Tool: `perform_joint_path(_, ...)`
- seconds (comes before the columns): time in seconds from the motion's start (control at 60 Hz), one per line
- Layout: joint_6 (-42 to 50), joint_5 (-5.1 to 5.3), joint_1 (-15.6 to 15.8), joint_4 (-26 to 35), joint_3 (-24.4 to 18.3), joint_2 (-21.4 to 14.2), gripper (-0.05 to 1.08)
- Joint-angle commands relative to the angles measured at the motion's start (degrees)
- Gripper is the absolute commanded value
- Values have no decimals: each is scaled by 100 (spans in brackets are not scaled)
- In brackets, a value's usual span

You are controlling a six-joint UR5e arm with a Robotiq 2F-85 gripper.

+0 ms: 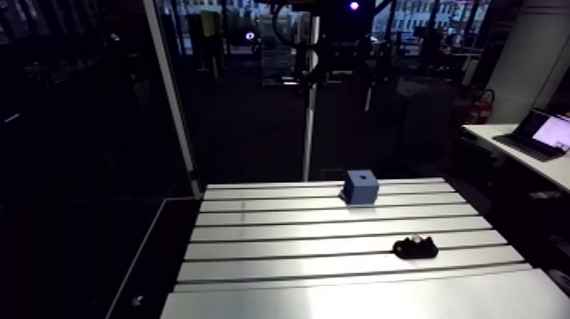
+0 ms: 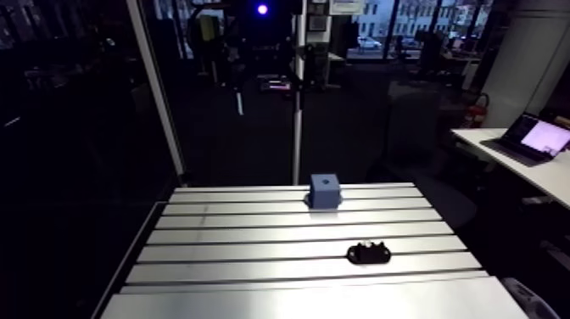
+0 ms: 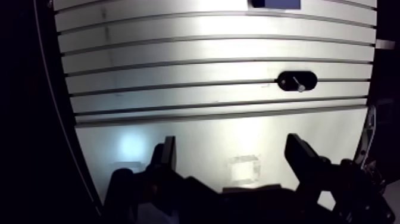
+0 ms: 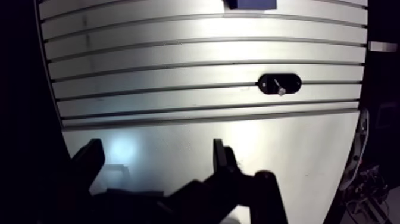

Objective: Pick up the M10 bolt and insert it into the hex recess until seated.

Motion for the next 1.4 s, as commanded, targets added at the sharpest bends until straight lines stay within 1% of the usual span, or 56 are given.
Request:
perform_joint_path(0.017, -53, 16, 290, 167, -335, -51, 0)
perform_joint_path(0.383, -53, 16, 282, 167, -326, -60, 0)
perform_joint_path(0.617, -68, -9, 281, 167, -276, -35, 0)
perform_joint_path(0.65, -117, -57, 281, 135, -216, -34, 0)
perform_joint_path(0.667, -117, -57, 281, 135, -216, -34, 0)
perform_joint_path(0.683, -167, -114, 274, 117, -190, -34, 0)
perform_joint_path(0.7, -167, -114, 274, 117, -190, -34, 0)
perform_joint_path(0.717, -227, -168, 273, 107, -171, -26, 0)
perform_joint_path(0.733, -227, -168, 273, 107, -171, -26, 0)
perform_joint_path(0.75, -281, -221, 243, 83, -138, -25, 0)
perform_joint_path(0.767, -281, -221, 243, 83, -138, -25, 0)
perform_joint_path(0.783, -334, -266, 208, 72, -103, -25, 0)
perform_joint_path(0.8, -334, -266, 208, 72, -103, -25, 0)
perform_joint_path(0.817, -386, -295, 181, 56, -83, -25, 0)
perform_joint_path(0.867, -454, -299, 117, 23, -65, -25, 0)
perform_joint_path(0.9, -610, -300, -38, -31, -14, -32, 1)
perform_joint_path(0.917, -610, -300, -38, -31, -14, -32, 1)
perform_joint_path(0.933, -689, -293, -133, -49, 20, -34, 1)
perform_joint_path(0.95, -689, -293, -133, -49, 20, -34, 1)
perform_joint_path(0.967, -769, -284, -222, -67, 40, -34, 1)
perform_joint_path(0.983, -769, -284, -222, -67, 40, -34, 1)
perform_joint_path(1.0, -833, -283, -310, -92, 80, -34, 1)
perform_joint_path(1.017, -833, -283, -310, -92, 80, -34, 1)
perform_joint_path(1.067, -933, -258, -462, -136, 159, -41, 1)
perform_joint_path(1.167, -983, -256, -568, -255, 307, -43, 1)
perform_joint_path(1.3, -1037, -256, -588, -531, 544, -43, 1)
perform_joint_path(1.333, -1068, -265, -643, -673, 658, -43, 1)
perform_joint_path(1.383, -1117, -265, -694, -721, 704, -43, 1)
perform_joint_path(1.4, -1184, -265, -769, -766, 748, -43, 1)
